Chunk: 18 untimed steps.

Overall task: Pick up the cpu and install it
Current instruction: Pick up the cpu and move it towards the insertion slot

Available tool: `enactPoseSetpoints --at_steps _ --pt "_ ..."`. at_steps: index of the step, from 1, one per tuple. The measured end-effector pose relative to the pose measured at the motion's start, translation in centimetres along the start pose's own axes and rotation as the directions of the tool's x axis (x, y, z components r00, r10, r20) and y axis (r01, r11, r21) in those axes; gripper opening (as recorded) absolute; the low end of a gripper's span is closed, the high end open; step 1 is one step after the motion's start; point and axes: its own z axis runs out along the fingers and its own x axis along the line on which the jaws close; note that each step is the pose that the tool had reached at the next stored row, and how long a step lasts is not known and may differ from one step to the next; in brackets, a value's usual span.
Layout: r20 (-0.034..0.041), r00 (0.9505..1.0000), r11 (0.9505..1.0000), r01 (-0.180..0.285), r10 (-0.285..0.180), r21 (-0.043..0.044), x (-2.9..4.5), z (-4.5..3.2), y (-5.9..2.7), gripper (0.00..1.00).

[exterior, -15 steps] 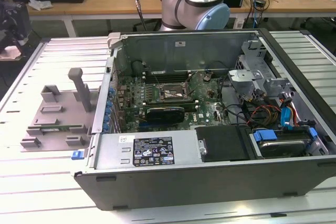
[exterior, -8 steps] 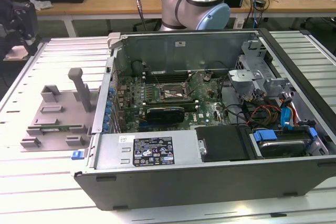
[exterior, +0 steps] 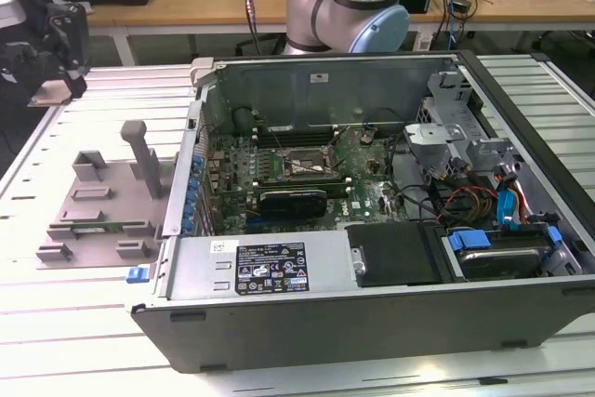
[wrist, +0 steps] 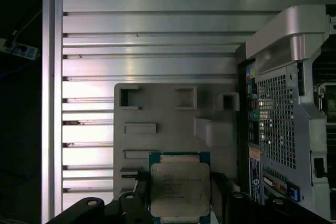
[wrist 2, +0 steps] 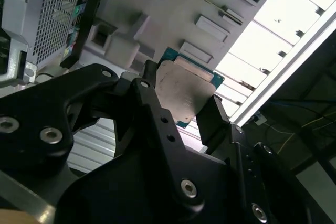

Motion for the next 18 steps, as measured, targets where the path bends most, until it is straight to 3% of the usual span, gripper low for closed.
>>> enactPoseSetpoints --at_steps 11,14,16,18 --pt "0.0000 1.0000 1.0000 0.000 0.000 0.0000 -3.55 0.09 0.07 0.55" --pt "-0.0001 1.0000 1.0000 0.000 0.000 0.0001 -5.42 0.13 0.09 0.55" --pt "0.0000 1.0000 1.0000 0.000 0.000 0.0000 -6.09 0.15 0.11 0.55" --pt "-0.0002 1.0000 1.0000 0.000 0.000 0.0001 -7.25 0.17 0.12 0.55"
